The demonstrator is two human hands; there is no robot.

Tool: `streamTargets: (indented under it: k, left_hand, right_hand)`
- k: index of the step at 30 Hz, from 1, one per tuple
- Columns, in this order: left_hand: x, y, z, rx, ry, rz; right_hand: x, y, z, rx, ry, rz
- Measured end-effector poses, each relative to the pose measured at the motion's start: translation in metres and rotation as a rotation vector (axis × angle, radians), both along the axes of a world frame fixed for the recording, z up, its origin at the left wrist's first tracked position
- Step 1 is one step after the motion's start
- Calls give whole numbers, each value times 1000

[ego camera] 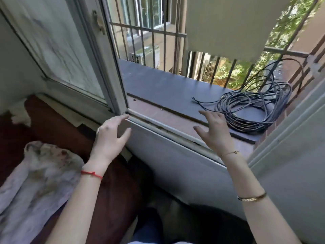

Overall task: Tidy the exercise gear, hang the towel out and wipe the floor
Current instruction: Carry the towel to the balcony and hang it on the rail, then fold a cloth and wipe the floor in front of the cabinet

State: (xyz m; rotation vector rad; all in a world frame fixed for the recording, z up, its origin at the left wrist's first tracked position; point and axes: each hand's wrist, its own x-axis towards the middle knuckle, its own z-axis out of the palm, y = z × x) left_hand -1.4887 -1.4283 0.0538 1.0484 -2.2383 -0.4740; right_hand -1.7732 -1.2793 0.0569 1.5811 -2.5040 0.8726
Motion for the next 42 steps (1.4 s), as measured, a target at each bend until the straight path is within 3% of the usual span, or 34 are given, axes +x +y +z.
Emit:
streamTargets:
  k: [18,27,37,42]
  left_hand:
    - [248,201,-20,17,1,700]
    - [384,328,-18,62,3,1043]
    - [523,479,-29,87,-119,1433]
    - [569,533,-35,99,-58,1621]
  right_hand:
    - [226,10,-19,46,-8,650]
    - [405,29,-35,43,-8,1007]
    - [618,85,-57,126,-64,1383]
    - [711,105,-63,184,-66,1561]
